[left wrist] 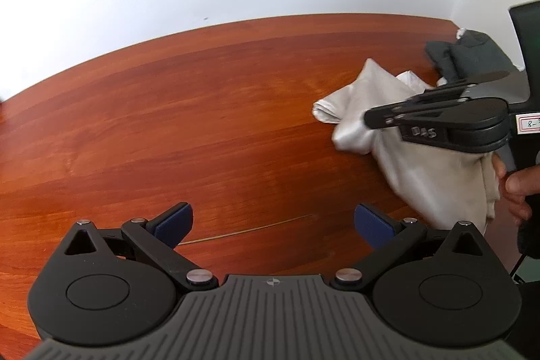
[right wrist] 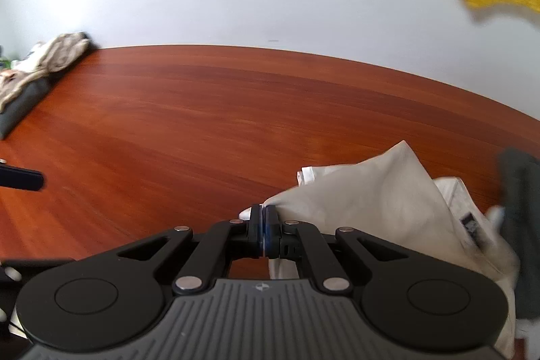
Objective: Fold clothes
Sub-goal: 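Carry the cream shirt with the right gripper and drop it onto the open table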
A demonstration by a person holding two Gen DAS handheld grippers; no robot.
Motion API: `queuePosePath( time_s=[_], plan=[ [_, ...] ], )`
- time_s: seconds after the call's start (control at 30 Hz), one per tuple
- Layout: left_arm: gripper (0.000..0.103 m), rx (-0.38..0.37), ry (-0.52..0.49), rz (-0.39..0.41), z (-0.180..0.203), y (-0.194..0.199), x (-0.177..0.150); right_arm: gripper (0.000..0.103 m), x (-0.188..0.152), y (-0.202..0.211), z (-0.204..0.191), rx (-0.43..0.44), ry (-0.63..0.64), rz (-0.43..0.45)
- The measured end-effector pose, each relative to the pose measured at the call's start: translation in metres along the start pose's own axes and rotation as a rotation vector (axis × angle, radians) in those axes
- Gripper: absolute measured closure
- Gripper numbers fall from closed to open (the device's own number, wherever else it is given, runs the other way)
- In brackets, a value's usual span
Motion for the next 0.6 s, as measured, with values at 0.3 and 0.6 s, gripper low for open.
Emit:
queuePosePath(
  time_s=[0.3,0.6],
  plan=[
    [0.0,0.021,-0.006,0.001,-0.059,0.008,-0.01,0.102,0.031,-0.027,-0.114,0.106,0.084,0.002],
    [0.0,0.033,-0.015,0.004,-0.084,0.014,-0.013,0.1,0.035,-0.033,-0.171,0.151,0.098,0.005]
  ],
)
Point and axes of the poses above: each gripper's, at about its wrist camera, not at the fingertips, and y roughly against the way its jaws point, z to its right, x to its top, the point moved 4 cm from there along -y, roughly the way its jaws point, and after that the axes turned 5 degrees about y, right-handed, at the moved point
